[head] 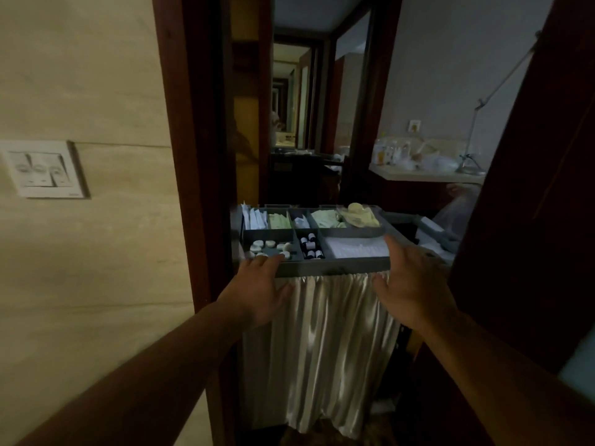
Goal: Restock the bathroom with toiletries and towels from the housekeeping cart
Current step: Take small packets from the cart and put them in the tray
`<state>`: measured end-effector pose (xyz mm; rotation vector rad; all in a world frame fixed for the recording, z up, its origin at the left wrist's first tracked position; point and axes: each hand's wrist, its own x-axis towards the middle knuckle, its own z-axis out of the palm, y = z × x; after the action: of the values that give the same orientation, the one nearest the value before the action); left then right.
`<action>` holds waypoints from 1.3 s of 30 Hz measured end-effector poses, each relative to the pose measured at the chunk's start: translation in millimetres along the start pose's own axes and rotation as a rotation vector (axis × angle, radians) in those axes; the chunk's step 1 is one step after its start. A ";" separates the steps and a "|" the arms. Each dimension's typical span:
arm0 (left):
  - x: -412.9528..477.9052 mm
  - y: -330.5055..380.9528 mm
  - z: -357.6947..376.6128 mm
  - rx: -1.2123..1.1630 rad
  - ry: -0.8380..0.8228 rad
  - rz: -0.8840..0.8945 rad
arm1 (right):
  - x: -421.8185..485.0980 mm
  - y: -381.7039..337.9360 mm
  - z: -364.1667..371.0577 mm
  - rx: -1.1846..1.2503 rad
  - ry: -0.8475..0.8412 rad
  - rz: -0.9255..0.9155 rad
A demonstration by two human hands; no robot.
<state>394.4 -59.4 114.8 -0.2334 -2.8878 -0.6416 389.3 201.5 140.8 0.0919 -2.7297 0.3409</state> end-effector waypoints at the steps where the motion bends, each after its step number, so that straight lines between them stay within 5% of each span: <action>1: 11.4 0.4 0.7 0.005 0.011 -0.015 | 12.9 -0.2 4.4 0.008 -0.026 0.012; 11: 133.5 10.3 14.4 0.040 0.109 -0.100 | 150.9 36.7 30.9 0.032 -0.067 -0.122; 25: 229.2 6.3 78.8 0.093 0.154 -0.114 | 223.6 109.3 99.5 0.055 -0.202 -0.083; 39: 359.5 -9.6 115.8 -0.144 0.238 -0.120 | 332.8 126.2 148.8 0.102 -0.151 -0.097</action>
<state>27.4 23.1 80.3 -0.0004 -2.6450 -0.8381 13.3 281.1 107.1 0.2883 -2.8426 0.4623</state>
